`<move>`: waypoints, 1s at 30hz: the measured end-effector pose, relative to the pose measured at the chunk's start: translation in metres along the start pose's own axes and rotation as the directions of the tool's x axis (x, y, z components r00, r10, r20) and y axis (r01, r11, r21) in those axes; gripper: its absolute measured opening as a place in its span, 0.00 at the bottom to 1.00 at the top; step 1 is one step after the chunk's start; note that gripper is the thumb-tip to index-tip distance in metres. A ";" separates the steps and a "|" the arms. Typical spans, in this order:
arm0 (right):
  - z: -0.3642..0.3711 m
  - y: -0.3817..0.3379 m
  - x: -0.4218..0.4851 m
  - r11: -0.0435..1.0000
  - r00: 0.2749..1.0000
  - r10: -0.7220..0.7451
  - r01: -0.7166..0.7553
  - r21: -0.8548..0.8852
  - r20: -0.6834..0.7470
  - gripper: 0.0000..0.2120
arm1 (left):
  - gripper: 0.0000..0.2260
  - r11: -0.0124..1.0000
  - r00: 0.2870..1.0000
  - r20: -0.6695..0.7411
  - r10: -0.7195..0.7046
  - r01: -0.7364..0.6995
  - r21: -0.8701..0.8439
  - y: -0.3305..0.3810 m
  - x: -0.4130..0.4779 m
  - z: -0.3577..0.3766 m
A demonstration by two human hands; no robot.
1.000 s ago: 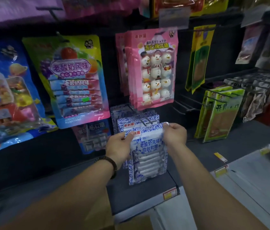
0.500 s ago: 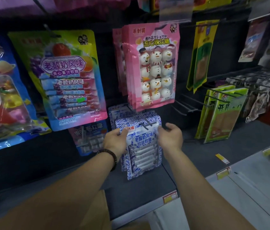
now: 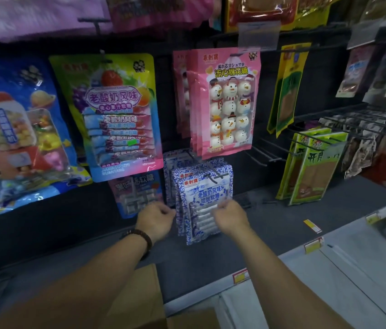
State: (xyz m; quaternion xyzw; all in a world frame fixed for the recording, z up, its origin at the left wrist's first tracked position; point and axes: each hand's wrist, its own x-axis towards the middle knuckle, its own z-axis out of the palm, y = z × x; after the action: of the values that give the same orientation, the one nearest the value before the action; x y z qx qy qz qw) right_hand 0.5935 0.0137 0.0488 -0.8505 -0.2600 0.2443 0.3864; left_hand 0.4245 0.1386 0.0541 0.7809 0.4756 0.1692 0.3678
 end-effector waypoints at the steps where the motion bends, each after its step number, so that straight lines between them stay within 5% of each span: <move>1: 0.007 0.000 -0.010 0.997 0.998 -0.025 0.029 -0.065 0.062 0.09 | 0.09 0.999 0.999 0.047 0.001 -0.003 0.053 -0.009 -0.014 -0.010; 7: 0.060 -0.010 -0.076 0.971 0.940 -0.068 0.139 -0.196 0.333 0.14 | 0.10 0.895 0.911 0.411 0.044 -0.219 0.388 -0.070 -0.110 -0.088; 12: 0.111 -0.035 -0.142 0.957 0.858 -0.070 0.202 -0.209 0.509 0.10 | 0.06 0.829 0.869 0.489 -0.076 -0.218 0.515 -0.126 -0.174 -0.163; 15: 0.153 -0.032 -0.177 0.973 0.833 -0.040 0.157 -0.168 0.551 0.09 | 0.15 0.812 0.843 0.525 -0.117 -0.223 0.540 -0.157 -0.214 -0.201; 17: 0.188 -0.022 -0.199 0.992 0.820 -0.001 0.075 -0.105 0.572 0.11 | 0.23 0.823 0.842 0.529 -0.109 -0.222 0.523 -0.174 -0.235 -0.218; 24: 0.301 0.059 -0.279 0.935 0.764 0.280 -0.353 0.014 0.581 0.06 | 0.15 0.796 0.821 0.539 -0.188 -0.194 0.573 -0.240 -0.271 -0.232; 30: 0.352 0.125 -0.322 0.866 0.715 0.445 -0.496 -0.056 0.539 0.05 | 0.18 0.819 0.796 0.573 -0.197 -0.188 0.542 -0.257 -0.274 -0.237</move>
State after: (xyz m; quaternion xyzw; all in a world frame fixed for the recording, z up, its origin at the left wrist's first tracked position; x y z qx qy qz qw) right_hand 0.1680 -0.0737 -0.1848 -0.7667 -0.1205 0.5735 0.2621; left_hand -0.0145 0.0704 0.0478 0.8652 0.3626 -0.2416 0.2481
